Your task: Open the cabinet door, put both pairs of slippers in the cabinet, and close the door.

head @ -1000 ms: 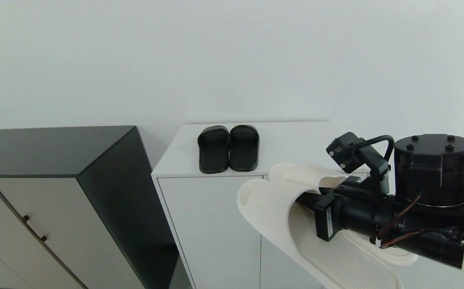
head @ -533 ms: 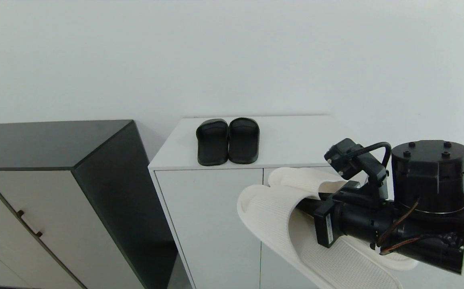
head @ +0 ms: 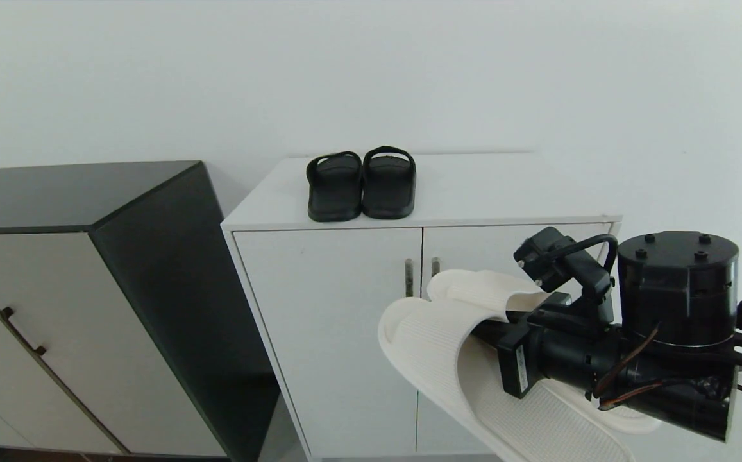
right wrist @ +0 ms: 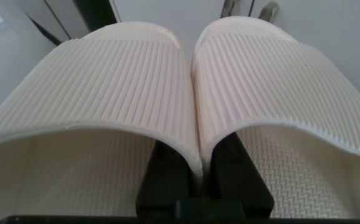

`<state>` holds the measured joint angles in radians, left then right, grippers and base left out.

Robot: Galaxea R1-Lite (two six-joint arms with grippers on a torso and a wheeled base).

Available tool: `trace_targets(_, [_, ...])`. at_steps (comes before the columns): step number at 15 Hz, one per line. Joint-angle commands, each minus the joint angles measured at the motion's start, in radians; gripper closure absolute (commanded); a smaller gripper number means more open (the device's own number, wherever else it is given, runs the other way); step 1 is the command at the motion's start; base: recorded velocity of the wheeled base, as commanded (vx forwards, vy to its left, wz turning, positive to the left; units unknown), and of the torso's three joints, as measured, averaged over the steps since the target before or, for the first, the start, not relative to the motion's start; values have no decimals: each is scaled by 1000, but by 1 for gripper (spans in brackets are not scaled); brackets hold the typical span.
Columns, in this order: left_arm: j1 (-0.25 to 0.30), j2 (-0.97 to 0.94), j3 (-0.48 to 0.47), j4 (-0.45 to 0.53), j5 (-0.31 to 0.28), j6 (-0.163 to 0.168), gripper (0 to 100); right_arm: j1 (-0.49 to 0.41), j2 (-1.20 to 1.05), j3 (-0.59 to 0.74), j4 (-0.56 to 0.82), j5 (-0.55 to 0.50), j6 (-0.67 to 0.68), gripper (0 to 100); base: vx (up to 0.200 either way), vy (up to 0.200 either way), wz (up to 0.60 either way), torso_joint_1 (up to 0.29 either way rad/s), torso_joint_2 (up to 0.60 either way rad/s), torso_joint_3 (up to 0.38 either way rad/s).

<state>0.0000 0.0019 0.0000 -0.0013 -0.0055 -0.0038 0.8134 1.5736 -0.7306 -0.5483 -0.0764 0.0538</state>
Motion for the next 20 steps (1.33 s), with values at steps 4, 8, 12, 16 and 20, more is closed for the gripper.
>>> trace_targets(4, [0,0,0,0,-1,2,0,4,-1,14,-2,-2,1,100,0,0,0,-167,484,321])
trace_targets(8, [0,0,0,0,-2,2,0,4,-1,25,-2,-2,1,100,0,0,0,-134,470,338])
trace_targets(12, [0,0,0,1,-8,41,0,4,8,30,-2,0,1,100,0,0,0,-90,452,359])
trace_targets(16, [-2,1,0,3,-34,44,0,4,11,54,-15,0,1,100,0,0,0,-29,405,369])
trace_targets(20, [0,0,-8,-6,-39,48,0,4,20,74,-45,0,0,100,0,0,0,-4,80,79])
